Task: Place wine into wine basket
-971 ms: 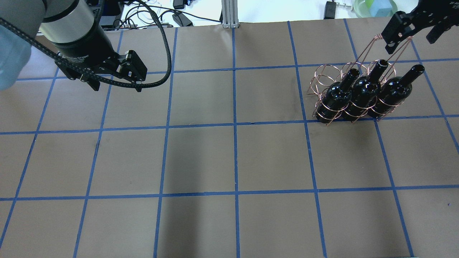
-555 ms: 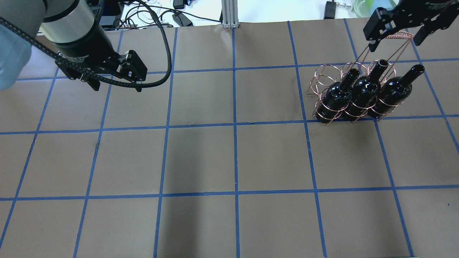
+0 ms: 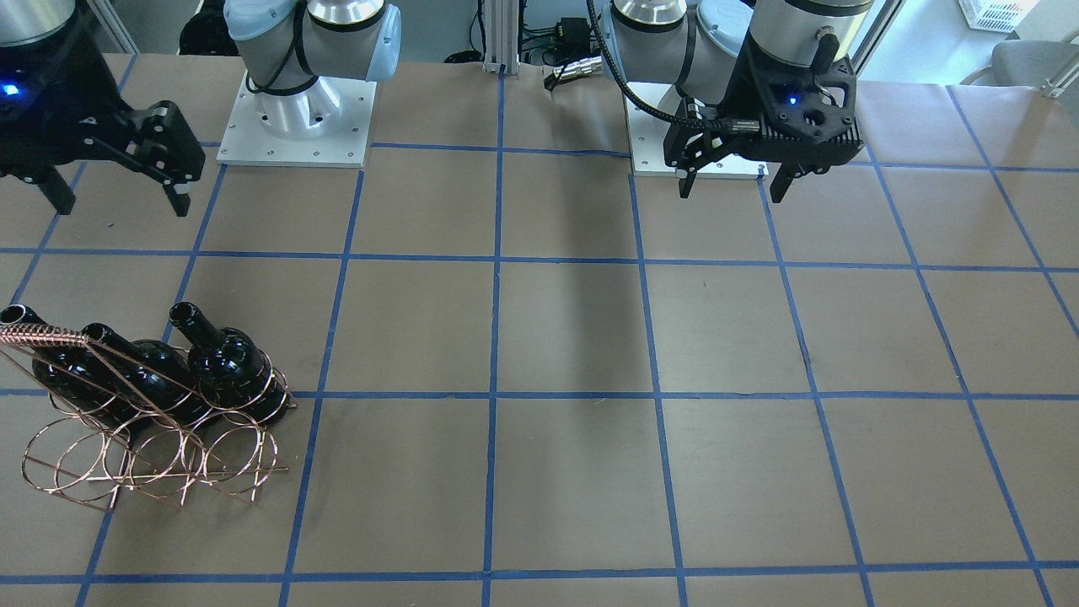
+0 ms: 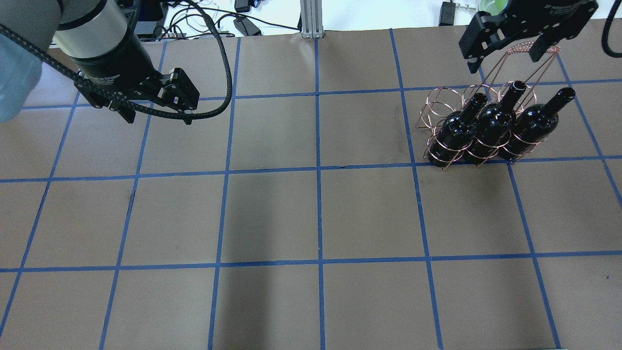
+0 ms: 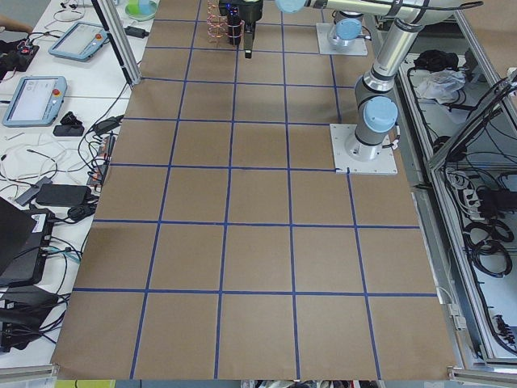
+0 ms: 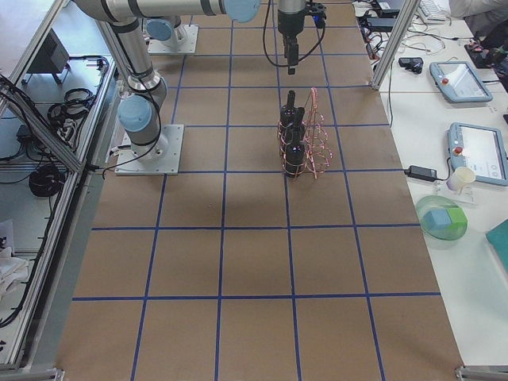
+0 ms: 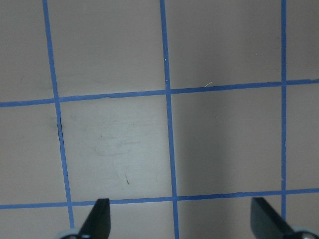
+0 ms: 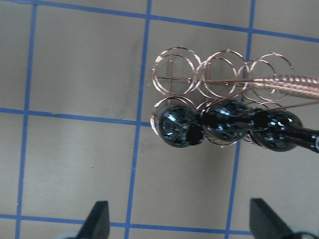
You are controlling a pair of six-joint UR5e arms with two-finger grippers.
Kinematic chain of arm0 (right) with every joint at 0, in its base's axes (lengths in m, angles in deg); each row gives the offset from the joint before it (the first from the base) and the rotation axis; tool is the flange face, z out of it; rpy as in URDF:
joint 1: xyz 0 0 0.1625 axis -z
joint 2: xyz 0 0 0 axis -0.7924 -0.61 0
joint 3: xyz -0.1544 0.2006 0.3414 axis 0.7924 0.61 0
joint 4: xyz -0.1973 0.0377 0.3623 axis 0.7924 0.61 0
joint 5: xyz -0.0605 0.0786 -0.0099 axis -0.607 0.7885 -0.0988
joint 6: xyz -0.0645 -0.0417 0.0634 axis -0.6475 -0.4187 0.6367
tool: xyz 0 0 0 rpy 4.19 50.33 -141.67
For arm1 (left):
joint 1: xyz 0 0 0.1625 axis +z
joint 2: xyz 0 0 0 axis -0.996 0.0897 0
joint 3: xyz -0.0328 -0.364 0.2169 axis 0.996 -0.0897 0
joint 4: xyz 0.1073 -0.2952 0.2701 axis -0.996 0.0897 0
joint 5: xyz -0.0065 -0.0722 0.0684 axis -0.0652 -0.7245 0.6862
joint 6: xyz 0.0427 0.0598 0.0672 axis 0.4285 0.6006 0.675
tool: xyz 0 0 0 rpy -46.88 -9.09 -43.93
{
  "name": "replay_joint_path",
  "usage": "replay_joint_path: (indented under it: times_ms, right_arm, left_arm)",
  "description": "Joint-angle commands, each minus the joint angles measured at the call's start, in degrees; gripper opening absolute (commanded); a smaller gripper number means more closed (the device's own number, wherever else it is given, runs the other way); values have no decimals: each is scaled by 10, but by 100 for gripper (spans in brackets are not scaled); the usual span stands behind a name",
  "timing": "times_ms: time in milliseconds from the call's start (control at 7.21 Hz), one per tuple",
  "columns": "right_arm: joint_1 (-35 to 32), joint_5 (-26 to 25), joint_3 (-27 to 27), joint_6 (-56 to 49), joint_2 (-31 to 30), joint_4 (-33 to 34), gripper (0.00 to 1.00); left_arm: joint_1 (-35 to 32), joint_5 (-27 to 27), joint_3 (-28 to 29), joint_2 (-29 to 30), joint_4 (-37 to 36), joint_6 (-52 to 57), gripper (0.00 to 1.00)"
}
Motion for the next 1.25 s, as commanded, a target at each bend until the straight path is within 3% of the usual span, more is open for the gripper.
replay_joint_path:
  times_ms: [0,1110]
  right_arm:
    - [-27,58,-1,1,4,-8,100]
    - [-21,51,-7,43,13,-19,100]
  left_arm:
    - [0,0,0,0,0,0,100]
    - [0,0,0,0,-1,0,100]
